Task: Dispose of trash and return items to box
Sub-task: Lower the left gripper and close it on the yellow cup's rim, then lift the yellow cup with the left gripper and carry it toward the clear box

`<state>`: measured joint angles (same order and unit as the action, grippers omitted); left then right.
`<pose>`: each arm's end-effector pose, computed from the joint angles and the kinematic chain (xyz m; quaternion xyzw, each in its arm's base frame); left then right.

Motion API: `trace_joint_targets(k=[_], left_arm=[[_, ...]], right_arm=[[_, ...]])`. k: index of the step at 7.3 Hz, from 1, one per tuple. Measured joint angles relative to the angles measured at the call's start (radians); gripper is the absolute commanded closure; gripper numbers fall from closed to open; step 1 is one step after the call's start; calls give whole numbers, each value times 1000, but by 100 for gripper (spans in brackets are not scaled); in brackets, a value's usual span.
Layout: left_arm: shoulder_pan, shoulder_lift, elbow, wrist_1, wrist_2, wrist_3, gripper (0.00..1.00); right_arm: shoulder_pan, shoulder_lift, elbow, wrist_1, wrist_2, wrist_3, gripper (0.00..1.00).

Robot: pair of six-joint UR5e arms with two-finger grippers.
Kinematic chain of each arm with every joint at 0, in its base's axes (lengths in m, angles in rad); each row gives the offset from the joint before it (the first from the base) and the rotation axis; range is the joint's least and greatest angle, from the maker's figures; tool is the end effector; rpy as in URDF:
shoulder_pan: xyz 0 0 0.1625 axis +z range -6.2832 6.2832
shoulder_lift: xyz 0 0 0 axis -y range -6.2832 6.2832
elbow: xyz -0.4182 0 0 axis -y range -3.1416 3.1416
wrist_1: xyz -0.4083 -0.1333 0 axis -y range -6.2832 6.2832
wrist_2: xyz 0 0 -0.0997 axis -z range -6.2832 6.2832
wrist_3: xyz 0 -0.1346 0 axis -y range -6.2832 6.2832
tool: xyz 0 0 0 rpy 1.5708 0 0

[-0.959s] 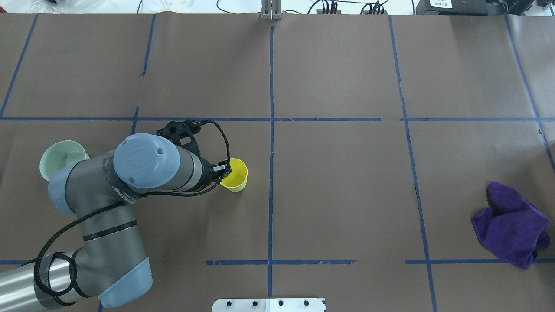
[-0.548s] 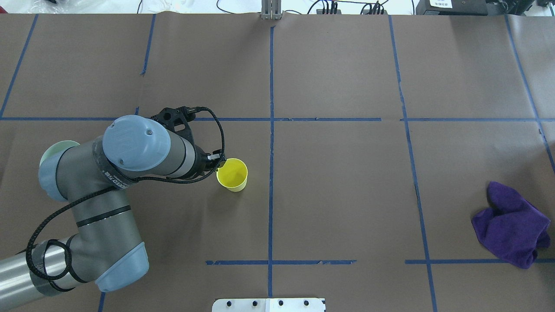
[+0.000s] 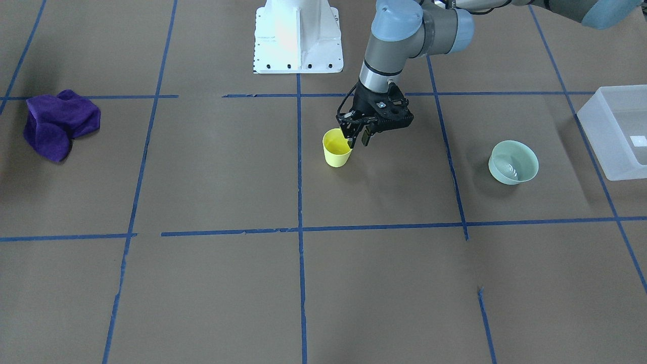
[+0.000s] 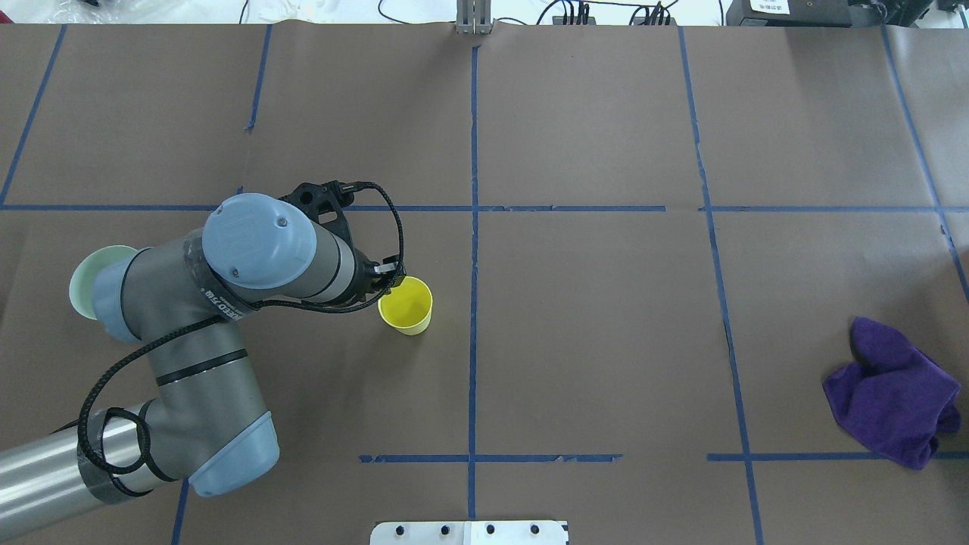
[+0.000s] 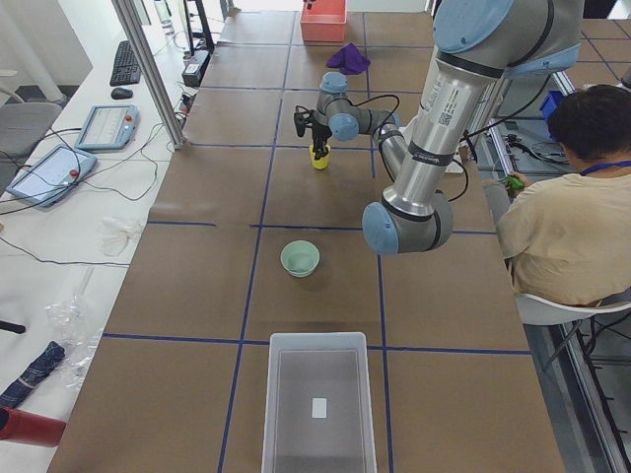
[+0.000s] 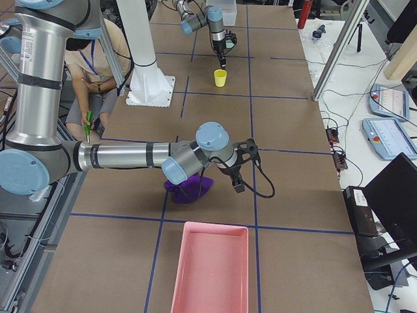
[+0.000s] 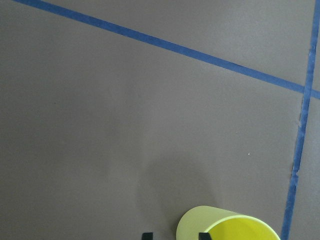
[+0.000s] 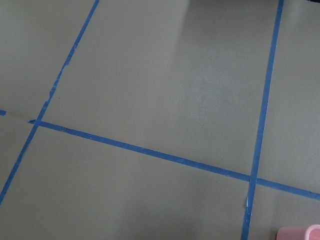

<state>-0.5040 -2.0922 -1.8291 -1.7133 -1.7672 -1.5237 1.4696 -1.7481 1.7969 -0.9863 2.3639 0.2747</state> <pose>0.5298 -0.4144 0.2384 0.0360 0.4500 -0.1594 0.8780 -0.0103 -0.4717 0.5714 0.2136 -0.4142 -0.0439 0.8837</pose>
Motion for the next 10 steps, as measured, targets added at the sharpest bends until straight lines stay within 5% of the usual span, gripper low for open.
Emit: trace_joint_targets(k=[3,4,7,10], left_arm=[[15,-5,36,-36,0,-4,61],[22,-5,39,-43,0,-4,100],[28,3,21,-44,3,7,100],[-107,14,-143,108,-40,197,100]], right_arm=[[0,-1,-6,0,0,-1,0],[0,-3,-6,0,0,-1,0],[0,-11,-17,32,0,0,0],[0,-10,-27,59,4,8,0]])
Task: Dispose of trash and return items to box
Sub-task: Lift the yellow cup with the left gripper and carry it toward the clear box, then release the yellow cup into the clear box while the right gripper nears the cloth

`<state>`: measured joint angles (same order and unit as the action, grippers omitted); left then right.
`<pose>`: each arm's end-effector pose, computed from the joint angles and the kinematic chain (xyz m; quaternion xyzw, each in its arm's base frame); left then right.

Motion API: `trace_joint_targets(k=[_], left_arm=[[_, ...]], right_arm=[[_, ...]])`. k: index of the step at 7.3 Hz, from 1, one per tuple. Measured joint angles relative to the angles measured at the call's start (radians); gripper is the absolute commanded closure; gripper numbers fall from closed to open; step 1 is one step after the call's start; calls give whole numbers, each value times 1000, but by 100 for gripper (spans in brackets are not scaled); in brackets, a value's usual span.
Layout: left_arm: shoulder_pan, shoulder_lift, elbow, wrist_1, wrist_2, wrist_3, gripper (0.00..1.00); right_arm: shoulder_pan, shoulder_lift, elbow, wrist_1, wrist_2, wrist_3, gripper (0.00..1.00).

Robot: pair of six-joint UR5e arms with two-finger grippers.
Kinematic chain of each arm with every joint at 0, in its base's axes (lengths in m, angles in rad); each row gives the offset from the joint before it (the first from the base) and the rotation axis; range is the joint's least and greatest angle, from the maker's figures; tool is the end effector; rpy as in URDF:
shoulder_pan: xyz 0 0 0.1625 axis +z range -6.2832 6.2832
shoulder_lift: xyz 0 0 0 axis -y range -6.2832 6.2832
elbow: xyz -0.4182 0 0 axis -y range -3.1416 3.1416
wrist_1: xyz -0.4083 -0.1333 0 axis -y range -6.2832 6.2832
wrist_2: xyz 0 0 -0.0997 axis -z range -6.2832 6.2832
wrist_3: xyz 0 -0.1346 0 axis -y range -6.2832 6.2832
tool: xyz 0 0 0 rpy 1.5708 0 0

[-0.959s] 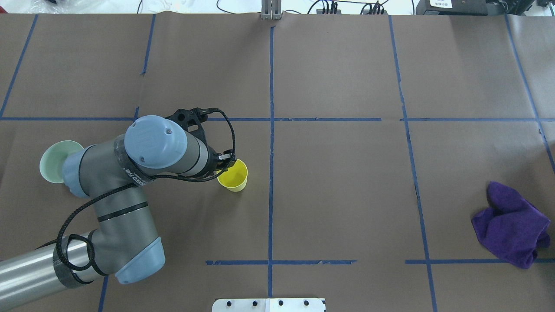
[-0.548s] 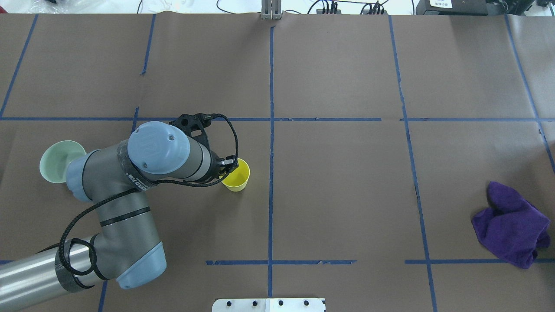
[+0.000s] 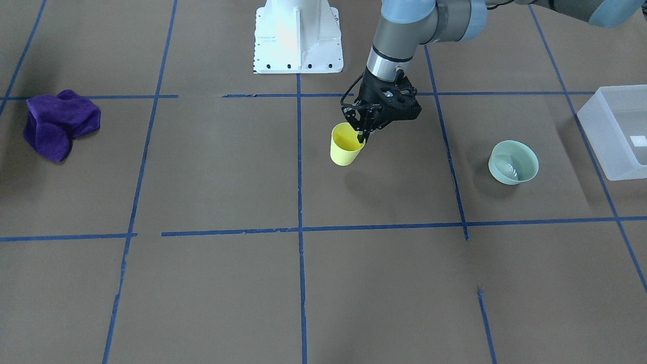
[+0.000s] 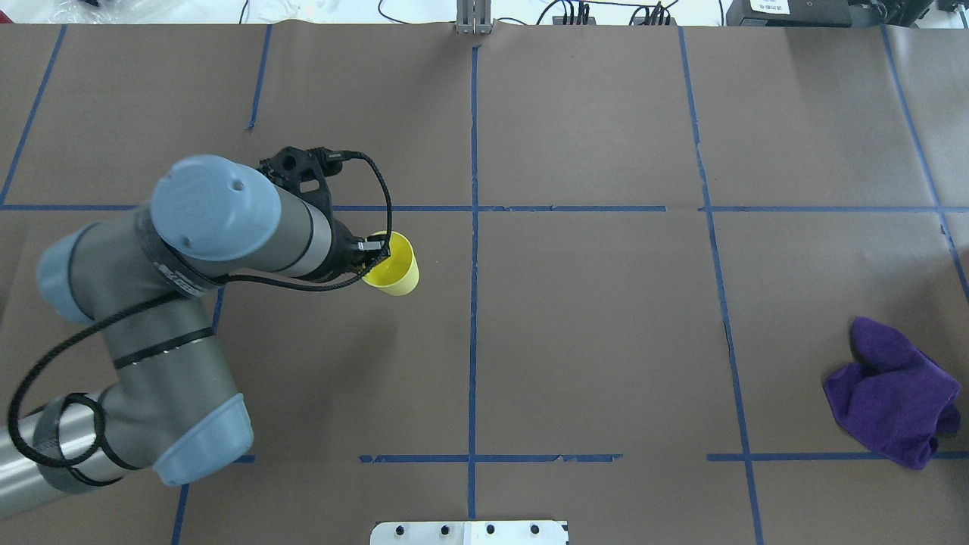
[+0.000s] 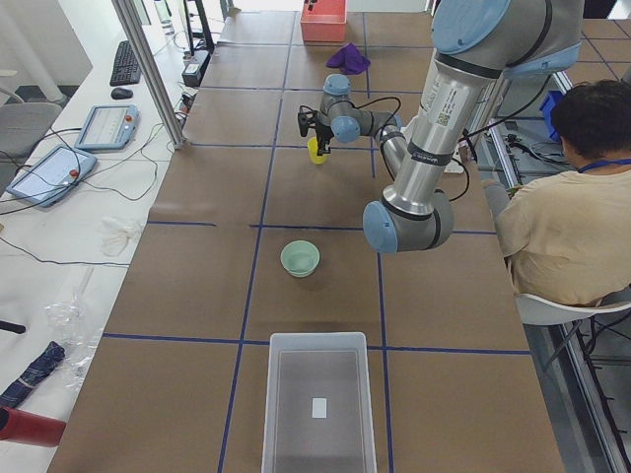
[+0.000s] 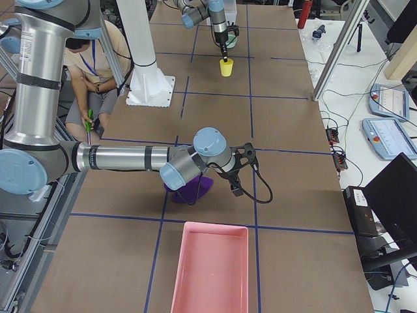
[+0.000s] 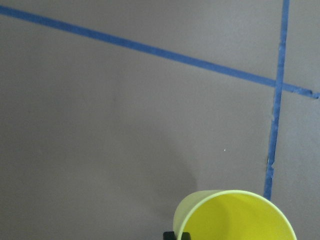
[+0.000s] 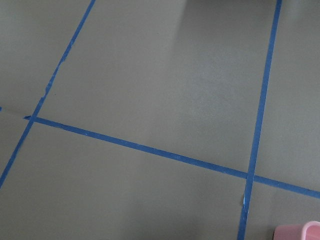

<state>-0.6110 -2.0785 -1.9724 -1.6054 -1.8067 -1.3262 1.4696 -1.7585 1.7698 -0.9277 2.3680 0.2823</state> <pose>0.4483 -0.4383 0.2018 0.0919 0.4543 -0.1085 0.8794 -0.0103 -0.4679 0.5827 0.2207 -0.4173 -0.0453 0.8804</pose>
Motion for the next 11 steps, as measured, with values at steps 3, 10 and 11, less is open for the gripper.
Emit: trace_joint_targets(k=[3,10,11], left_arm=[[-290,119,-130,78,-173,388,100],[-811,707,186,-495,-364,1364,100],[-841,757,249,-612,-409,1391,100]], right_arm=[[-26,43,38,44,3,5,0],[-251,133,113,59,-61,19,0],[-256,136,113,59,-70,20,0]])
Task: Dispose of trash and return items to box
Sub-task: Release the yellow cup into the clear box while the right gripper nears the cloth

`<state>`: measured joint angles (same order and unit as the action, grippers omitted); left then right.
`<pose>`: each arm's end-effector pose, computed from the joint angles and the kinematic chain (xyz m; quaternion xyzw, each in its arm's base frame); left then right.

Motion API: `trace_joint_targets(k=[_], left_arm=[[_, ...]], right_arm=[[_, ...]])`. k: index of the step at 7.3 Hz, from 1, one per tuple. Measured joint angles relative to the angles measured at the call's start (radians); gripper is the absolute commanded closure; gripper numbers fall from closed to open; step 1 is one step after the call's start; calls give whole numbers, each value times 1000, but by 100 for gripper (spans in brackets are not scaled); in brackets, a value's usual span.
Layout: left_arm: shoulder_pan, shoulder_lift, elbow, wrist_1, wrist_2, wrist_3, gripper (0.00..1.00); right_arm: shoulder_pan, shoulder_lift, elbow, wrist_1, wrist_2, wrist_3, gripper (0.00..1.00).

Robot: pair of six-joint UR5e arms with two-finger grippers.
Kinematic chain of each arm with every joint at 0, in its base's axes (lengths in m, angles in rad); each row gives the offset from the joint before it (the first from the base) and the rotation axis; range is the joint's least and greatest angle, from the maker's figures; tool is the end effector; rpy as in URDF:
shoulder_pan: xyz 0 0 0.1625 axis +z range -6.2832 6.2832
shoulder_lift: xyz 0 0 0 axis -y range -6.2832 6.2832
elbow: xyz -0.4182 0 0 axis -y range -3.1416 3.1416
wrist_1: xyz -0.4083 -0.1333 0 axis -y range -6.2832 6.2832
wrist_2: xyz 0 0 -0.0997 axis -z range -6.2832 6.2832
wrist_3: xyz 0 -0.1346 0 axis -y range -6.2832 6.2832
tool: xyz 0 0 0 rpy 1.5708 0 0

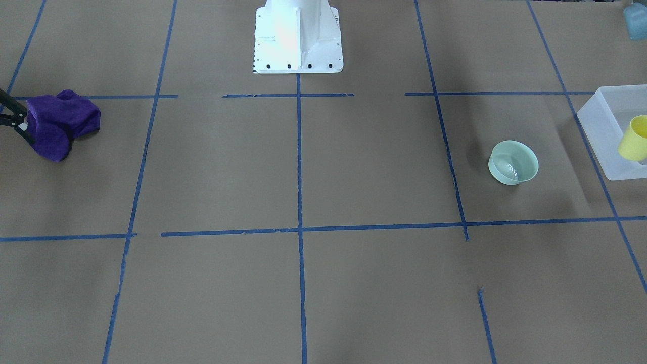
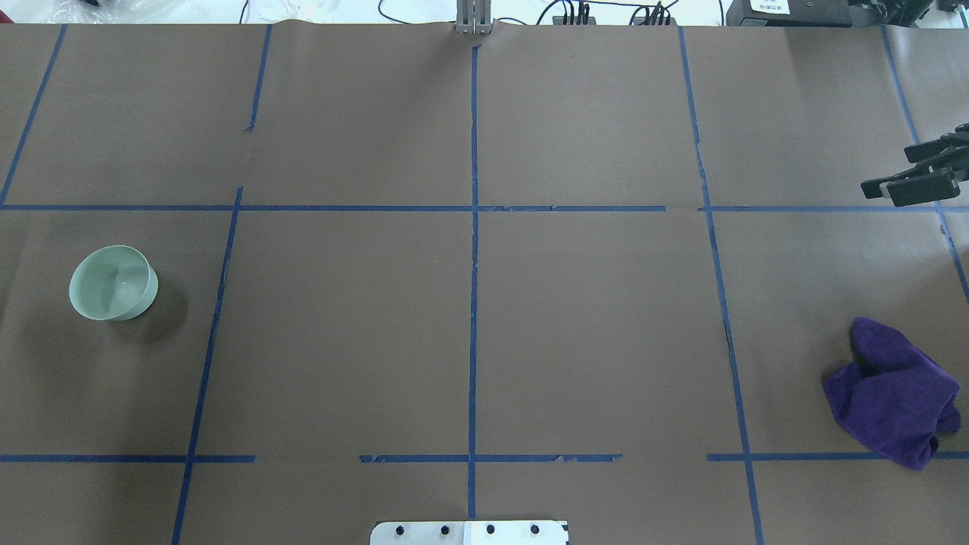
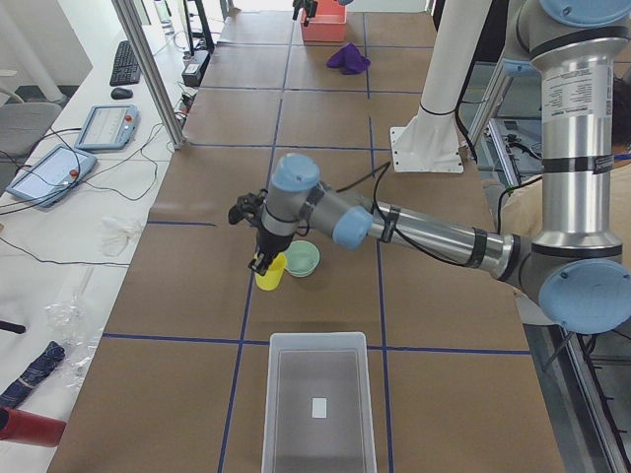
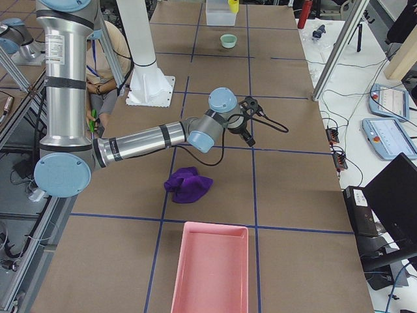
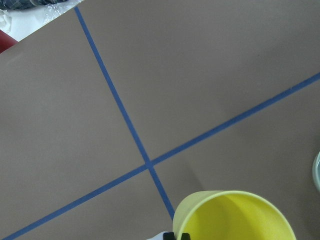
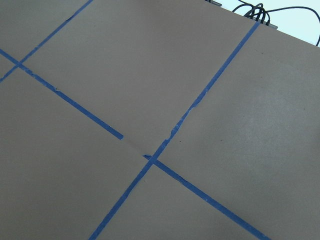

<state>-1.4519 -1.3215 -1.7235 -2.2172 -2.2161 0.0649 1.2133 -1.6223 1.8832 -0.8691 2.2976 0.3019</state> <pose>0.0007 -0.4475 0.6467 0.2491 0.3120 0.1695 0.9010 -0.1382 -0.4954 0.4505 0.3074 -0.4382 -0.1875 0.8236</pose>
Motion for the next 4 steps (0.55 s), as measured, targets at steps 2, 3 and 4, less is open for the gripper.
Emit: trace_joint_targets(k=[2,3,4], left_arm=[[-75,53,64,-71,-57,108,100],[-94,60,107,-83,-64,163,100],[-102,62,144,-88,-65,204,100]], right_arm=[[-2,1,1,1,-5,0,0],[-3,-1,1,1,-6,0,0],[-3,-3,1,1,-7,0,0]])
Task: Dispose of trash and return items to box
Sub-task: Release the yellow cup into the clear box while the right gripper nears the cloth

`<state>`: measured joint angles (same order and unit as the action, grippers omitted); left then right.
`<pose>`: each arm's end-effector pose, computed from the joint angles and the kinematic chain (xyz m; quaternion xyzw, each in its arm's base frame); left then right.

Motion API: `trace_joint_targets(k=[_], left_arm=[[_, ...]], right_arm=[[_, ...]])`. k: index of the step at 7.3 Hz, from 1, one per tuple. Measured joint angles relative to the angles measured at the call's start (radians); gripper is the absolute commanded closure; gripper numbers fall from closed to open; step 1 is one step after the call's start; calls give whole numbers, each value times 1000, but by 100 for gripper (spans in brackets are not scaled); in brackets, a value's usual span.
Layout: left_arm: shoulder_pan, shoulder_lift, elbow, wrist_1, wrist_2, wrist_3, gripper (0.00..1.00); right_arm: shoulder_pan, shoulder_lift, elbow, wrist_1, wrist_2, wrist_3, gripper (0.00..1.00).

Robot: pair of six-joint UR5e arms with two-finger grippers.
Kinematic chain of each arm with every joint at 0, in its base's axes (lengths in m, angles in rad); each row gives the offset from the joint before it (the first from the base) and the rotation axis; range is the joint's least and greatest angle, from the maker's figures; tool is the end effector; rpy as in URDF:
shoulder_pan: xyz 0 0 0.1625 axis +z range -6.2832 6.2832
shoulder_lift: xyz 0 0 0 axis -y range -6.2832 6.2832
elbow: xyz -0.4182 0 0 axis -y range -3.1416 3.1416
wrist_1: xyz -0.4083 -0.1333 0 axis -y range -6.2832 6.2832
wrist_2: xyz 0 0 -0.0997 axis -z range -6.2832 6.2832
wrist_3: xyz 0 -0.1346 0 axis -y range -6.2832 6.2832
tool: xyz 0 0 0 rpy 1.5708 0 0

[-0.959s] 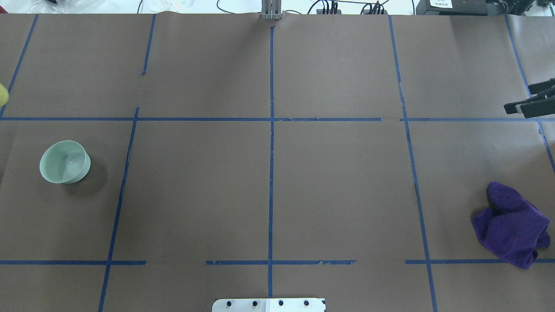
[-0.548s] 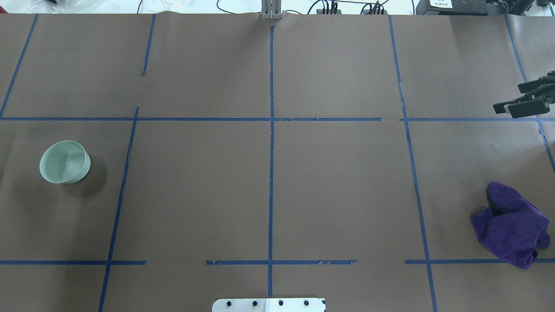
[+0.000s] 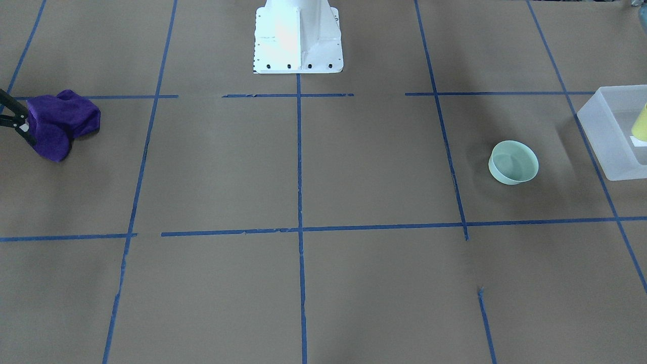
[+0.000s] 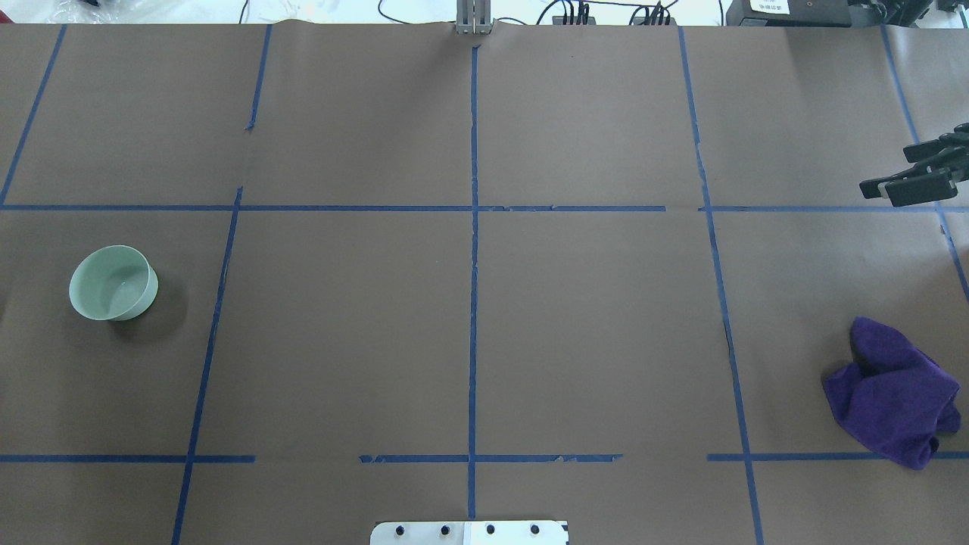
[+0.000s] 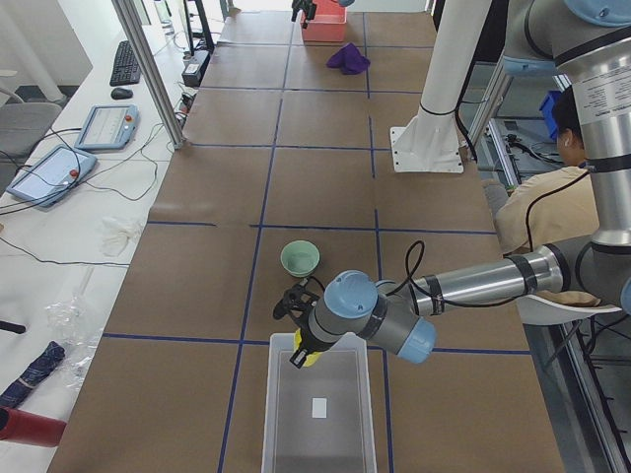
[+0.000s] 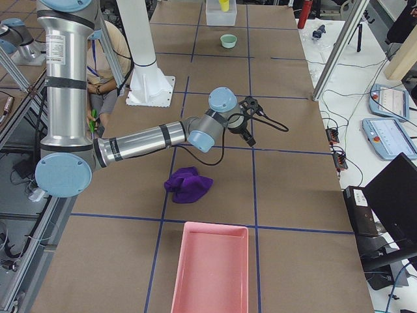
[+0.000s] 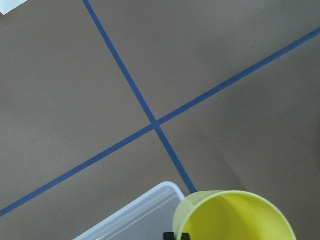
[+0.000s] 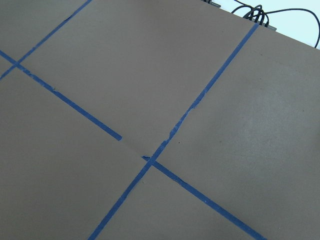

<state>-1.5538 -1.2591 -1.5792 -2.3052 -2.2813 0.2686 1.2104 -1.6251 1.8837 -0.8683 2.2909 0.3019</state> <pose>-0.0388 -0.3953 0.7335 0.2416 0.3119 0.2040 0.8960 -0.1389 -0.4949 0.4519 0.3075 -0.4361 -0.1871 0.8248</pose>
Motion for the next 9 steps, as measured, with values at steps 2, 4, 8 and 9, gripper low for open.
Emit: trace_joint_targets(k=[2,4,8,9], left_arm=[[-3,-1,71,-65,2,-2,100],[2,4,136,-179,-10,-63,100],[30,50,155,-232,-90,-70,48],[41,54,155,-235,-94,-55,46]], right_arm=[[0,-2,-1,0,-1,-1,0],[0,-5,-2,0,-10,-2,0],[-8,-11,-6,2,-25,-3,0],[-12,-12,-8,2,-25,-3,0]])
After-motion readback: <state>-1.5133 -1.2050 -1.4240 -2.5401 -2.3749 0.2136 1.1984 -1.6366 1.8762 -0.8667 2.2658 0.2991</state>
